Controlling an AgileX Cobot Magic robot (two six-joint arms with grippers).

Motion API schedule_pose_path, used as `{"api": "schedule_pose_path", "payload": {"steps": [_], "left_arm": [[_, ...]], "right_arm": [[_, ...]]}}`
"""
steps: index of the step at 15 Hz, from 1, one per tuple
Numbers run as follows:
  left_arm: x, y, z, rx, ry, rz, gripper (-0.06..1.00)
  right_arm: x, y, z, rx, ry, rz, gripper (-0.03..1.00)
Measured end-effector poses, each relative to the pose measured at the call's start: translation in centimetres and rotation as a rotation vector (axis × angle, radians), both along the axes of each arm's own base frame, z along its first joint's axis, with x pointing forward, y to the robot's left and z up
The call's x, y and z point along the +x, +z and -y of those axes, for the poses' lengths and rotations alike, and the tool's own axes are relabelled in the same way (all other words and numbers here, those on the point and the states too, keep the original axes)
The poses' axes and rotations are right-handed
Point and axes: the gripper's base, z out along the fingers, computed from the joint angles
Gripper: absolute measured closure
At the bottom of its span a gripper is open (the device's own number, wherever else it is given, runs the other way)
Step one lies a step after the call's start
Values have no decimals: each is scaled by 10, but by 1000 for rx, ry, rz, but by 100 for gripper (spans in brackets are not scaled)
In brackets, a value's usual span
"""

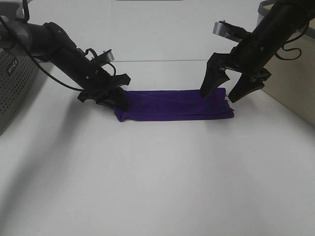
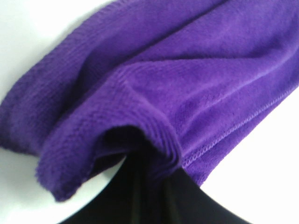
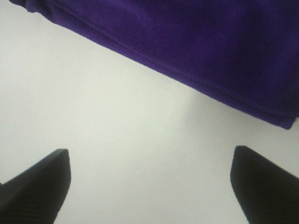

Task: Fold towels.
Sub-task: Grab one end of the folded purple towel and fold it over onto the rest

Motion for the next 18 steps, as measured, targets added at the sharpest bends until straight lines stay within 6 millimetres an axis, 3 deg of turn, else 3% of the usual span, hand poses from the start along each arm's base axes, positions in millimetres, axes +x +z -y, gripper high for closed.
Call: {"api": "schedule_pose_path", "payload": {"steps": [2, 5, 7, 9, 11, 13, 16, 17, 18], "left_arm": [[0, 15, -14, 62, -58, 12, 91], [5, 67, -67, 164, -30, 90, 91], [3, 90, -74, 171, -40, 134, 91], [-4, 100, -45, 151, -141, 173, 91], [-13, 97, 0, 138, -236, 213, 91], [-21, 86, 39, 133, -291, 245, 91], [-28, 63, 72, 135, -324, 241, 90], [-30, 60, 79, 124, -313, 246, 84], [-30, 60, 86, 92, -289, 255, 68]], "right_arm": [[-5, 0, 0, 4, 22, -45, 7], [-8, 1, 0, 8, 40, -79, 7], [-8, 1, 0, 8, 39, -81, 7], [-8, 2, 0, 9, 39, -78, 7], [-11, 16, 0, 13, 37, -47, 7], [-16, 43, 1, 23, 39, 16, 7], [-24, 70, 2, 33, 41, 80, 7], [-25, 75, 2, 34, 41, 92, 7], [-26, 78, 2, 34, 41, 100, 7]]}}
